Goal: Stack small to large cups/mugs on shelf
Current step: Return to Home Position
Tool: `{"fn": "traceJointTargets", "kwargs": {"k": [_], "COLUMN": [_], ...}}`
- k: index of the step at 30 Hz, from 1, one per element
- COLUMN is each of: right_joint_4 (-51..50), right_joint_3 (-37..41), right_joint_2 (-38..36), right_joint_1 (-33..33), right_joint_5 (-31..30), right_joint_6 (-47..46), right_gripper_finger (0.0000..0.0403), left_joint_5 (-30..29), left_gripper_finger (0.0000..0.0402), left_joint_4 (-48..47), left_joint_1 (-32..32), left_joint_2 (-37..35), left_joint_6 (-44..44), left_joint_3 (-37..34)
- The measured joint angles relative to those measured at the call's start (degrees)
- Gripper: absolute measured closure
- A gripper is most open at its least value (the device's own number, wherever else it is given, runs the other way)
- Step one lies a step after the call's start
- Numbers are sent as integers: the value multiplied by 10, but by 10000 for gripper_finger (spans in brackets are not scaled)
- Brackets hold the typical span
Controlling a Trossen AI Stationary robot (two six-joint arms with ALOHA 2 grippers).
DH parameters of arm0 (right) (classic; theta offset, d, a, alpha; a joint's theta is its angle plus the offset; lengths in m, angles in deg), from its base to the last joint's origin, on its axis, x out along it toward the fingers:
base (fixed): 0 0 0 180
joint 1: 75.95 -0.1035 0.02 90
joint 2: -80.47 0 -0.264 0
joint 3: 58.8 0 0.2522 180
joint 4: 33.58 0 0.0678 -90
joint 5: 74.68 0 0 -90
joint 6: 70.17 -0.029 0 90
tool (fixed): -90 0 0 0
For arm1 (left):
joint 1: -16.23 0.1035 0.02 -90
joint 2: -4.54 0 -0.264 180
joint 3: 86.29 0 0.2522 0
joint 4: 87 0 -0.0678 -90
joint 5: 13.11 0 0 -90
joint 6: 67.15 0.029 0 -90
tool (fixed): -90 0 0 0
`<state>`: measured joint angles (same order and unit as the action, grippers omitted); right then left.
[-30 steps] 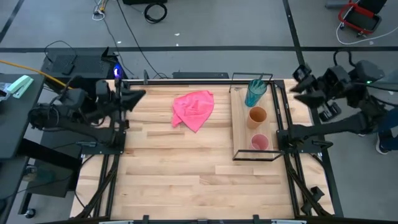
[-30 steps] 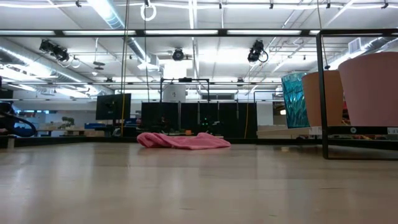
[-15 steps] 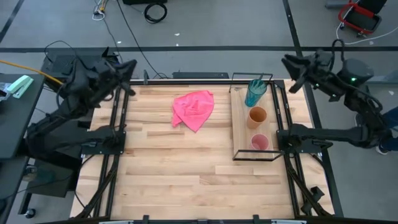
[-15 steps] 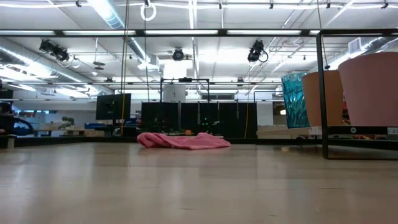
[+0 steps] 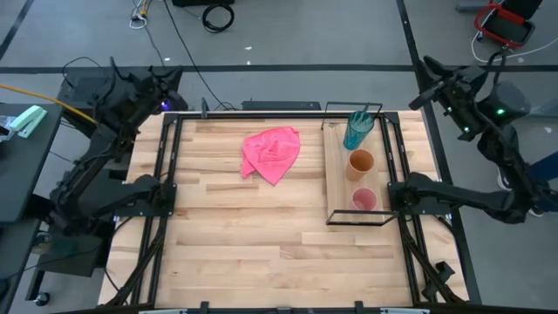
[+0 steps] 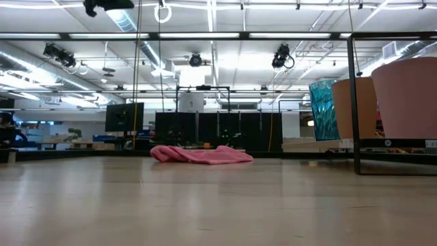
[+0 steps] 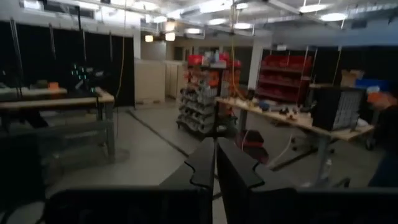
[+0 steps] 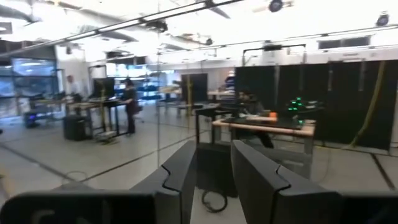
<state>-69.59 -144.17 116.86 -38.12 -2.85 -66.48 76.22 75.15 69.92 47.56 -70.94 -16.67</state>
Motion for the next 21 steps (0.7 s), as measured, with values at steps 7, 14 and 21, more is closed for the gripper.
{"fn": "traceJointTargets", "kwargs": {"k": [7,14,21], "right_joint_4": [76,142,147], "right_joint_3": [131,217,174], "right_joint_2": [-77,-152,-151], "right_joint_1": [26,26,26], "right_joint_5": [1,2,2], "right_joint_6": [-9,26,20], "right_gripper_finger": [294,294,294], "left_joint_5": [69,74,74], "left_gripper_finger": [370,380,375], "left_joint_4": [2,0,-47], "left_joint_1": [71,75,56], "left_joint_2": [29,-3,-98], "left_joint_6": [-5,0,-2], "left_joint_3": [0,0,0]}}
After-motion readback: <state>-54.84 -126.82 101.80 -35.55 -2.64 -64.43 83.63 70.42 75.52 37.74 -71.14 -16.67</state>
